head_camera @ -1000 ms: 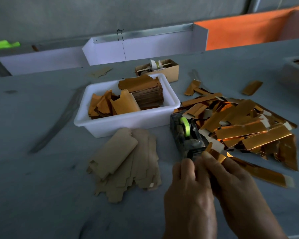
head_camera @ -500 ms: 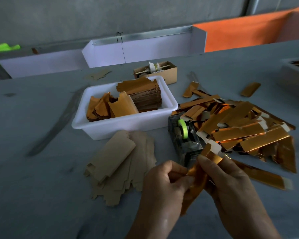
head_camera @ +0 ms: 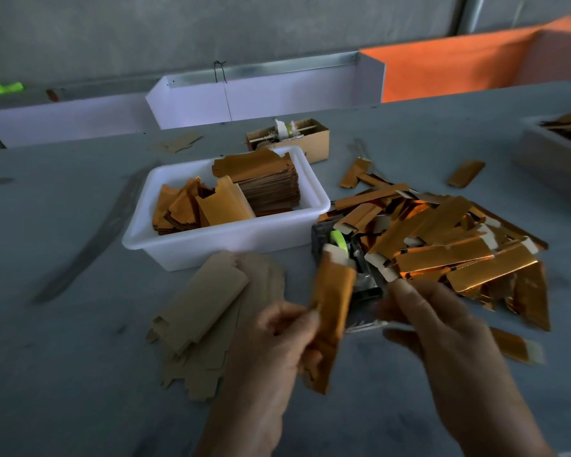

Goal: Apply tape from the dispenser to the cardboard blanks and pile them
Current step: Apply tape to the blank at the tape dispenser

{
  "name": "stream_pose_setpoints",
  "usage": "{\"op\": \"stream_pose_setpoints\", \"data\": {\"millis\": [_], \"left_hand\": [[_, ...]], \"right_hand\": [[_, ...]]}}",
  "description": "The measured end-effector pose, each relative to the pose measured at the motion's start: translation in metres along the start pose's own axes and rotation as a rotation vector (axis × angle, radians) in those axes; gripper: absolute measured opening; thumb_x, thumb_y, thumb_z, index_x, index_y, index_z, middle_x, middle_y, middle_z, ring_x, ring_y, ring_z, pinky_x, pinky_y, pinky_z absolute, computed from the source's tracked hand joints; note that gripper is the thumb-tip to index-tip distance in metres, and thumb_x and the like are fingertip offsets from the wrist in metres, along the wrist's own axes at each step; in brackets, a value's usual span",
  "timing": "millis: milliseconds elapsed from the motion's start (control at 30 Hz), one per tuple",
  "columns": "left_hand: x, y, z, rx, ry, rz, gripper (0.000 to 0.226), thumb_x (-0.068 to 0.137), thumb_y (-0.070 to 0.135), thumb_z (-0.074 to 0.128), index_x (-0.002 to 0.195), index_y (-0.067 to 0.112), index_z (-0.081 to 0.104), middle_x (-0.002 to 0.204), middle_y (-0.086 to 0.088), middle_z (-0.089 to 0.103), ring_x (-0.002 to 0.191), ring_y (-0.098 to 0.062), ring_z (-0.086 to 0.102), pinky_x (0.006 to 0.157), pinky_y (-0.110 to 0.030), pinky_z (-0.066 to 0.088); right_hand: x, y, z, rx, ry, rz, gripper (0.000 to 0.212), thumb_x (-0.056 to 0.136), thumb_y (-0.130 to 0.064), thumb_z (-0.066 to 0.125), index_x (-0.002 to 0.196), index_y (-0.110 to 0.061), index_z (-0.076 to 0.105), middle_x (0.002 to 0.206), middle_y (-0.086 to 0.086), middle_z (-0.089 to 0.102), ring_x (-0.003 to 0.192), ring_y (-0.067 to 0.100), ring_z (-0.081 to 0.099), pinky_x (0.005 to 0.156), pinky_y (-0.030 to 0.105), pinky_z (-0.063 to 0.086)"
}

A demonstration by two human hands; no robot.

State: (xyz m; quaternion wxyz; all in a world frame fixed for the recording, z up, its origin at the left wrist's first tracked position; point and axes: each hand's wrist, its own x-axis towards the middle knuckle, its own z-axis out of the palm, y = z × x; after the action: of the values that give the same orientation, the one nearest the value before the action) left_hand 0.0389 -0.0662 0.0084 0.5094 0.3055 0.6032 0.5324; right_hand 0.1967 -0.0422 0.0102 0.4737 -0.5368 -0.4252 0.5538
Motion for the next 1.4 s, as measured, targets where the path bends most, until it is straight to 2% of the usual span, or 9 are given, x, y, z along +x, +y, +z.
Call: {"op": "stream_pose_setpoints", "data": {"millis": [133, 267, 367, 500, 667, 900, 1033, 1200, 1400], "left_hand": [[0.009, 0.003, -0.012, -0.268, 0.142, 0.003, 0.02, 0.082, 0.001, 0.064, 0.065, 0.011, 0.064, 0.058, 0.0, 0.065, 0.049, -0.005, 0.061, 0.045, -0.015, 0.05], [0.011, 0.0, -0.013, -0.334, 0.126, -0.049, 0.019, 0.084, -0.002, 0.061, 0.067, 0.007, 0.062, 0.06, -0.004, 0.067, 0.053, -0.008, 0.064, 0.048, -0.018, 0.052], [0.01, -0.002, -0.011, -0.317, 0.116, -0.059, 0.02, 0.085, -0.002, 0.061, 0.066, 0.006, 0.062, 0.062, -0.006, 0.066, 0.055, -0.01, 0.064, 0.049, -0.019, 0.053], [0.008, -0.005, -0.007, -0.248, 0.09, -0.053, 0.018, 0.083, -0.001, 0.063, 0.067, 0.006, 0.065, 0.069, -0.006, 0.068, 0.06, -0.011, 0.067, 0.052, -0.019, 0.053], [0.007, -0.011, 0.0, -0.216, 0.063, -0.091, 0.003, 0.083, 0.0, 0.065, 0.084, -0.002, 0.064, 0.073, -0.008, 0.068, 0.061, -0.011, 0.067, 0.052, -0.018, 0.053], [0.008, -0.01, 0.004, -0.222, 0.032, -0.104, 0.016, 0.085, 0.0, 0.063, 0.071, 0.006, 0.066, 0.065, -0.004, 0.071, 0.059, -0.01, 0.068, 0.05, -0.018, 0.053], [0.009, -0.013, 0.003, -0.23, 0.036, -0.09, 0.019, 0.085, 0.002, 0.064, 0.067, 0.009, 0.066, 0.065, -0.004, 0.07, 0.06, -0.01, 0.068, 0.052, -0.018, 0.053], [0.011, -0.015, 0.003, -0.232, 0.007, -0.068, 0.019, 0.085, 0.003, 0.064, 0.068, 0.011, 0.067, 0.071, -0.005, 0.071, 0.064, -0.012, 0.068, 0.054, -0.018, 0.053], [0.016, -0.012, 0.022, -0.146, -0.089, 0.028, 0.012, 0.086, 0.007, 0.065, 0.076, 0.012, 0.065, 0.065, 0.003, 0.069, 0.061, -0.008, 0.068, 0.053, -0.015, 0.051]], "right_hand": [[0.017, 0.0, -0.018, -0.269, 0.153, -0.12, 0.013, 0.087, -0.02, 0.061, 0.08, -0.03, 0.065, 0.079, -0.003, 0.064, 0.069, 0.023, 0.054, 0.057, 0.029, 0.042], [0.035, 0.004, -0.019, -0.416, 0.005, -0.127, 0.016, 0.089, -0.025, 0.058, 0.079, -0.037, 0.062, 0.083, -0.011, 0.063, 0.077, 0.008, 0.057, 0.061, 0.023, 0.041], [0.043, 0.01, -0.011, -0.451, -0.065, -0.108, 0.016, 0.088, -0.027, 0.059, 0.074, -0.033, 0.063, 0.066, -0.006, 0.064, 0.057, 0.002, 0.057, 0.051, 0.017, 0.038], [0.05, 0.013, -0.001, -0.497, -0.099, -0.085, 0.009, 0.088, -0.03, 0.06, 0.08, -0.03, 0.064, 0.072, -0.004, 0.064, 0.063, 0.008, 0.059, 0.056, 0.019, 0.04], [0.055, 0.014, 0.007, -0.477, -0.093, -0.032, 0.005, 0.087, -0.028, 0.062, 0.082, -0.028, 0.063, 0.081, -0.001, 0.066, 0.078, 0.013, 0.063, 0.062, 0.022, 0.044], [0.054, 0.011, 0.015, -0.461, -0.025, -0.086, 0.01, 0.086, -0.019, 0.064, 0.078, -0.025, 0.063, 0.082, -0.003, 0.063, 0.076, 0.009, 0.059, 0.057, 0.018, 0.041], [0.043, 0.012, 0.02, -0.123, 0.0, -0.082, 0.009, 0.088, -0.017, 0.059, 0.082, -0.017, 0.065, 0.072, -0.01, 0.065, 0.066, -0.006, 0.061, 0.048, 0.008, 0.043], [0.035, 0.028, 0.012, -0.345, 0.107, -0.137, 0.011, 0.084, -0.023, 0.063, 0.074, -0.026, 0.062, 0.115, -0.007, 0.054, 0.096, 0.006, 0.052, 0.068, 0.018, 0.039], [0.03, 0.036, 0.015, -0.529, 0.174, -0.259, 0.022, 0.083, -0.02, 0.066, 0.067, -0.031, 0.056, 0.125, -0.004, 0.051, 0.106, 0.009, 0.048, 0.075, 0.018, 0.038]]}}
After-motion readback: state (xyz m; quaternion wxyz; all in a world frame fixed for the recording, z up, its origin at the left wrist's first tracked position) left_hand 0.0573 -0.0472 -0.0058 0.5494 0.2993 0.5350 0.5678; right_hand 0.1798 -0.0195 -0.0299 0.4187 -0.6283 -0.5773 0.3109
